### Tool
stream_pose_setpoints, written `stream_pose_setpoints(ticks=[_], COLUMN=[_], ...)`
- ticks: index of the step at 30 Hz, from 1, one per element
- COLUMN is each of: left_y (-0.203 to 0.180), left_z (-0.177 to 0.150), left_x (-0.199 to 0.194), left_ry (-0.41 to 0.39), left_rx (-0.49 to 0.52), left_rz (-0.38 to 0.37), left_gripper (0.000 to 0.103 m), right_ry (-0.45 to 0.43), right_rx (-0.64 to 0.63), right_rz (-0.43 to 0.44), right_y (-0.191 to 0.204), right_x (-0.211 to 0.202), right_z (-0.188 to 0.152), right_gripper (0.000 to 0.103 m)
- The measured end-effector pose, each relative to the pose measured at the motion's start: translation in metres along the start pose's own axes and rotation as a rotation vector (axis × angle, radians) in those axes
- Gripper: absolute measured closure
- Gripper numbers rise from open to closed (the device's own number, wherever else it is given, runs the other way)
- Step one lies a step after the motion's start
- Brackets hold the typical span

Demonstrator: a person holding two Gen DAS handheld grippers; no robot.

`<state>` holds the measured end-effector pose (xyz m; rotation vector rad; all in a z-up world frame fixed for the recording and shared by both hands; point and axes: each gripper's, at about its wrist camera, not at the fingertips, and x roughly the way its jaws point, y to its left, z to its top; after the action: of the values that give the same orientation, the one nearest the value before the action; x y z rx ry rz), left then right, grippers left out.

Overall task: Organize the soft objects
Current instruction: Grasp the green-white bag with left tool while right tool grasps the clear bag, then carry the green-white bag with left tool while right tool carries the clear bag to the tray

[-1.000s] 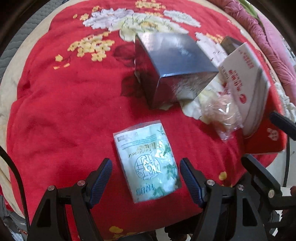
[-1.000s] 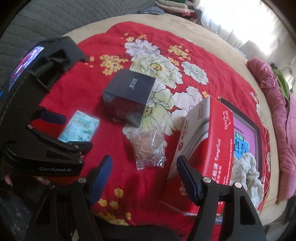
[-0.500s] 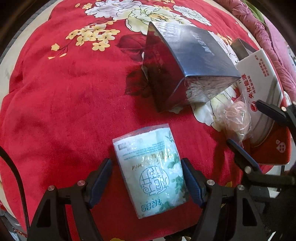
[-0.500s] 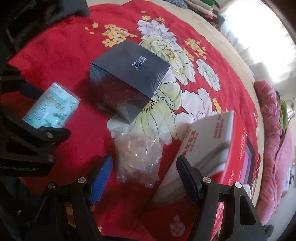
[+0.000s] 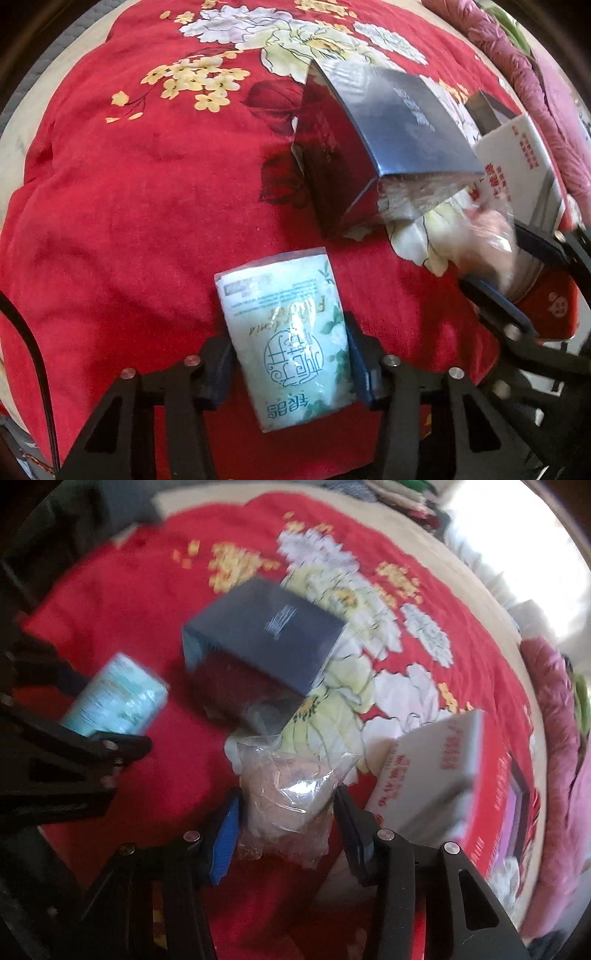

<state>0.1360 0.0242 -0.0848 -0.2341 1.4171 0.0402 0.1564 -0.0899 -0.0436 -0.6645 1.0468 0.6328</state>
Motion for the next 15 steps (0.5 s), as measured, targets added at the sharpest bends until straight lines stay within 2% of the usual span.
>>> stream_pose_setpoints(ticks=[5,9,15], left_y=[0.006,0.003,-0.019], left_z=[-0.005,-0.010,-0.012], left_x=[-0.014,-0.040,-0.099], left_ry=[-0.029,-0.088,-0.201], left_rx=[-0.024,-0.018,0.024], left_rz=[-0.031,-0.034,-0.047], left_gripper=[0.056,0.056,0.056], right_ry=[-0.110,-0.196,-0.273], right_rx=[0.117,0.225,0.317], right_rz=[0.064,0.127,0.135], right_y=[-0.017,-0.036,-0.061], right_x=[-0.048,-0.082,-0.116], right_z=[-0.008,-0.015,-0.024], right_gripper=[0.052,0.052,0.052])
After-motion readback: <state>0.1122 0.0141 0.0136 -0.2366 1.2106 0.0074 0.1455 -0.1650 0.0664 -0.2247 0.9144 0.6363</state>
